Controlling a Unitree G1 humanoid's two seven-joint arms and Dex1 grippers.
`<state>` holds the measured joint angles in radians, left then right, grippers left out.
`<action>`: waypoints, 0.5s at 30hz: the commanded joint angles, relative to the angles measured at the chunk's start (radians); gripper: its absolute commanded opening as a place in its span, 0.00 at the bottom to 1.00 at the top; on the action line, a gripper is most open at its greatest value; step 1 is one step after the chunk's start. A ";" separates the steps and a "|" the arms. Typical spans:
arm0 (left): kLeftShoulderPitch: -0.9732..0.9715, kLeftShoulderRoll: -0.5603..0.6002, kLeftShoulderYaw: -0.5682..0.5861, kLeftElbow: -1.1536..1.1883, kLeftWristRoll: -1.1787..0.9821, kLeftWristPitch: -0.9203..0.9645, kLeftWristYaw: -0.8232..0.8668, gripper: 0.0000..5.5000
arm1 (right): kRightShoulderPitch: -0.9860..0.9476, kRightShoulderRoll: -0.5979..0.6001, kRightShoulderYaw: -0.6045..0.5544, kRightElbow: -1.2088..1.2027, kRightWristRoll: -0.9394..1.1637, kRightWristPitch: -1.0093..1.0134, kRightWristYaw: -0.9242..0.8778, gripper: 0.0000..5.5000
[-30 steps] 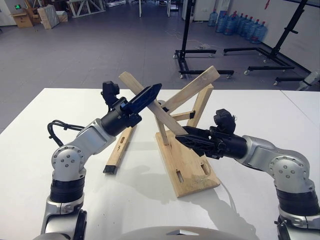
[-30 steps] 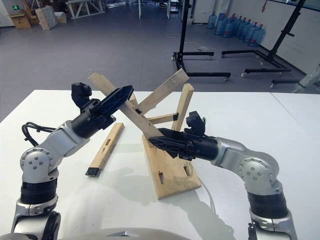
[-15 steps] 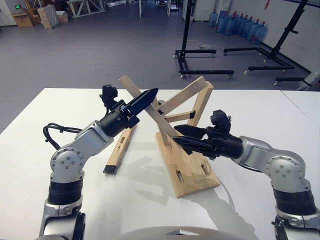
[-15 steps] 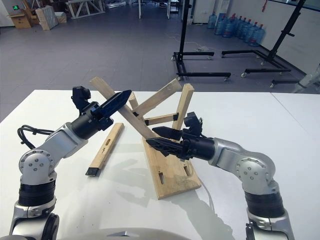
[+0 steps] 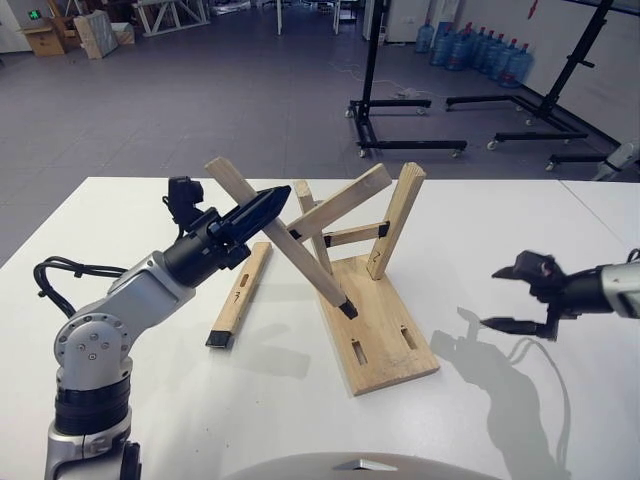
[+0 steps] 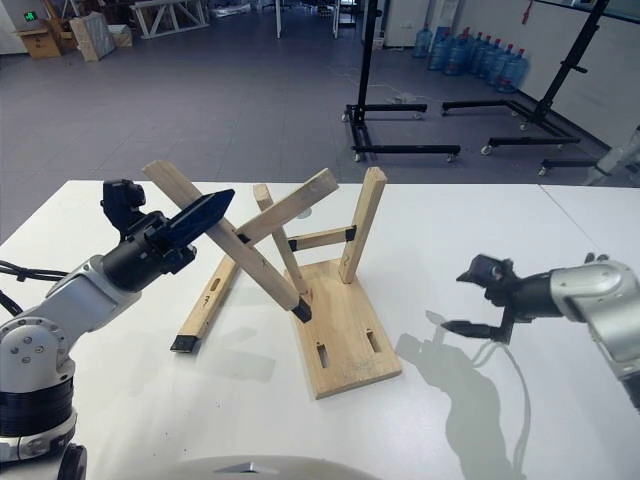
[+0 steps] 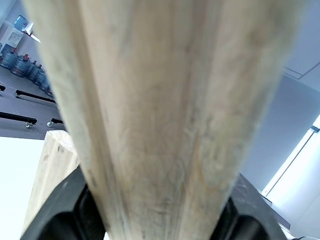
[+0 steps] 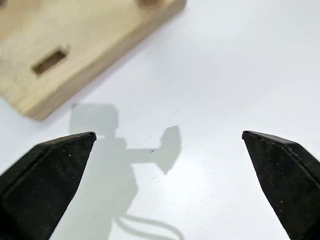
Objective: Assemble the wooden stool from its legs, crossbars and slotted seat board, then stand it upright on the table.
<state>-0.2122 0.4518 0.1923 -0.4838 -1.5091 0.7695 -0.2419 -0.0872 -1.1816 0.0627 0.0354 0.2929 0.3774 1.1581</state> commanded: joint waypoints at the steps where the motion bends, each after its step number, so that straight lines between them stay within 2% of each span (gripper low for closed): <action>1: 0.023 0.017 -0.014 -0.023 0.027 0.007 -0.021 0.39 | 0.011 0.160 0.120 0.013 -0.083 -0.031 -0.051 0.98; 4: 0.029 0.021 -0.020 -0.022 0.044 0.007 -0.032 0.39 | -0.001 0.288 0.191 0.060 -0.164 -0.043 -0.147 0.98; 7: 0.031 0.025 -0.032 -0.022 0.064 0.009 -0.042 0.39 | 0.010 0.364 0.246 0.047 -0.206 -0.046 -0.192 0.98; 11: 0.031 0.027 -0.040 -0.025 0.084 0.011 -0.052 0.39 | 0.051 0.394 0.275 -0.038 -0.192 -0.013 -0.190 0.98; 15: 0.012 0.077 -0.021 -0.009 0.125 0.018 -0.105 0.39 | 0.049 0.378 0.248 -0.050 -0.192 0.007 -0.194 0.98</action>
<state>-0.1860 0.4875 0.1593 -0.4995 -1.4088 0.7713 -0.3149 -0.0948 -0.7941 0.2747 -0.0453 0.1398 0.3327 0.9596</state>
